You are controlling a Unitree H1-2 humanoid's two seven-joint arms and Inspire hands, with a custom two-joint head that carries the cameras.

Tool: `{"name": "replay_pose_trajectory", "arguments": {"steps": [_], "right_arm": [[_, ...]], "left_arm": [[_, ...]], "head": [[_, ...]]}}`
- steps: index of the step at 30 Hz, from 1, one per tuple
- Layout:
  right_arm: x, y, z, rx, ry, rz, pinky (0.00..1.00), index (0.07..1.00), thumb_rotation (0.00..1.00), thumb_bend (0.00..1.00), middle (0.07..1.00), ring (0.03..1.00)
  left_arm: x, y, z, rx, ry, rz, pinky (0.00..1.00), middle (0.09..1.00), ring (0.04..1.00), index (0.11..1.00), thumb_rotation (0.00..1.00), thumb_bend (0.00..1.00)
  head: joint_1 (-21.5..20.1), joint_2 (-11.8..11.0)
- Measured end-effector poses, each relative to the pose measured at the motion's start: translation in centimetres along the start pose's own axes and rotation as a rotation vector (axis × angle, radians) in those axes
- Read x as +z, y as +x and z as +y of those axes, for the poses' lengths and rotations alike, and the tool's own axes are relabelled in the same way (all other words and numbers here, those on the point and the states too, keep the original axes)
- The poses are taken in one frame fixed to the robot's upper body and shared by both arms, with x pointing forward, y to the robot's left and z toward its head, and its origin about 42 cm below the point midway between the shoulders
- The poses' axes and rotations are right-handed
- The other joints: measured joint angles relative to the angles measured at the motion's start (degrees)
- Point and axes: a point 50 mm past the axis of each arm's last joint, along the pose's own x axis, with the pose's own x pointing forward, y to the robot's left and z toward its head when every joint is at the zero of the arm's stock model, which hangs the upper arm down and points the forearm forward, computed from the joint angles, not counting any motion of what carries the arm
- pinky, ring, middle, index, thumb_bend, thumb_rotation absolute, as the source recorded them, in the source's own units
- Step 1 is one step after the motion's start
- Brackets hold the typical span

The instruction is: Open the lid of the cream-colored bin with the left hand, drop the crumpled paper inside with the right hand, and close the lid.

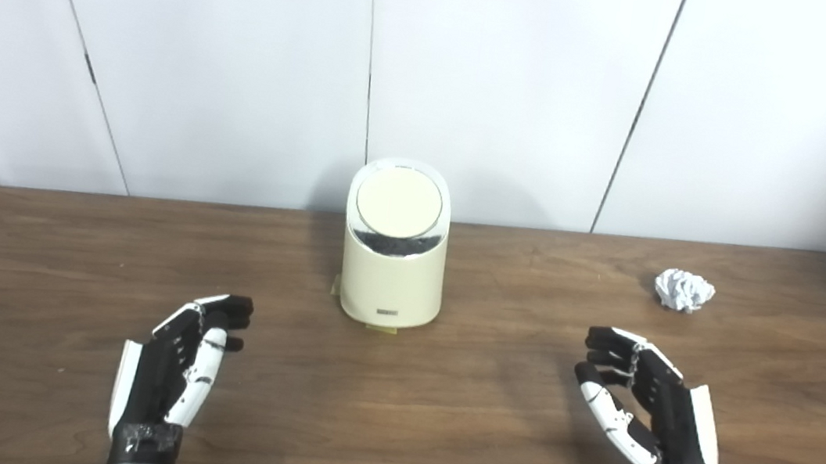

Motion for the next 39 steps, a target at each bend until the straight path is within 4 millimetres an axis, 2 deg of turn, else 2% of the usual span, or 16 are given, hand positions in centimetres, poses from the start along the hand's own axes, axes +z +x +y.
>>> {"name": "replay_pose_trajectory", "arguments": {"steps": [15, 21, 25, 26, 28, 30, 33, 36, 39], "right_arm": [[0.0, 0.0, 0.0, 0.001, 0.001, 0.0, 0.58, 0.663, 0.36, 0.23, 0.679, 0.664], [0.0, 0.0, 0.1, 0.003, 0.0, 0.001, 0.58, 0.665, 0.38, 0.23, 0.681, 0.665], [-0.1, 0.0, 0.3, 0.007, -0.006, 0.005, 0.59, 0.676, 0.46, 0.26, 0.691, 0.674], [-0.1, 0.1, 0.3, 0.006, -0.011, 0.007, 0.59, 0.677, 0.47, 0.26, 0.69, 0.671], [-0.1, 0.1, 0.3, 0.005, -0.02, 0.01, 0.58, 0.674, 0.48, 0.25, 0.687, 0.664], [-0.2, 0.0, 0.3, 0.005, -0.023, 0.013, 0.57, 0.669, 0.48, 0.25, 0.684, 0.663], [-0.3, 0.0, 0.4, 0.005, -0.032, 0.017, 0.57, 0.67, 0.48, 0.25, 0.683, 0.667], [-0.3, 0.0, 0.5, 0.007, -0.029, 0.016, 0.57, 0.67, 0.45, 0.26, 0.683, 0.665], [-0.3, 0.0, 0.5, 0.006, -0.029, 0.017, 0.57, 0.672, 0.46, 0.25, 0.684, 0.662]], "left_arm": [[0.0, 0.0, 0.0, 0.0, -0.002, 0.0, 0.63, 0.703, 0.702, 0.688, 0.64, 0.18], [0.0, 0.0, 0.1, 0.002, -0.002, 0.0, 0.62, 0.704, 0.702, 0.686, 0.62, 0.2], [-0.1, 0.1, 0.3, 0.009, -0.001, 0.01, 0.64, 0.724, 0.722, 0.719, 0.5, 0.32], [-0.1, 0.2, 0.3, 0.011, -0.001, 0.027, 0.66, 0.743, 0.743, 0.744, 0.48, 0.43], [0.1, 0.2, 0.4, 0.009, -0.003, 0.061, 0.67, 0.767, 0.761, 0.775, 0.46, 0.55], [0.8, 0.7, 0.5, 0.0, 0.007, 0.085, 0.74, 0.807, 0.813, 0.822, 0.49, 0.69], [1.8, 2.7, 0.2, -0.03, 0.08, 0.111, 0.81, 0.852, 0.86, 0.881, 0.53, 0.8], [3.5, 5.3, -0.1, -0.046, 0.148, 0.107, 0.82, 0.899, 0.892, 0.938, 0.54, 0.85], [5.2, 7.7, -1.1, -0.06, 0.162, 0.092, 0.87, 0.937, 0.931, 0.974, 0.53, 0.88]], "head": [[0.17, -0.09], [-0.53, -0.26], [-0.97, -0.35], [-0.97, -0.35], [-1.14, -0.61], [-1.06, -0.7], [-0.7, -0.79], [-0.53, -0.79], [-0.53, -0.88]]}}
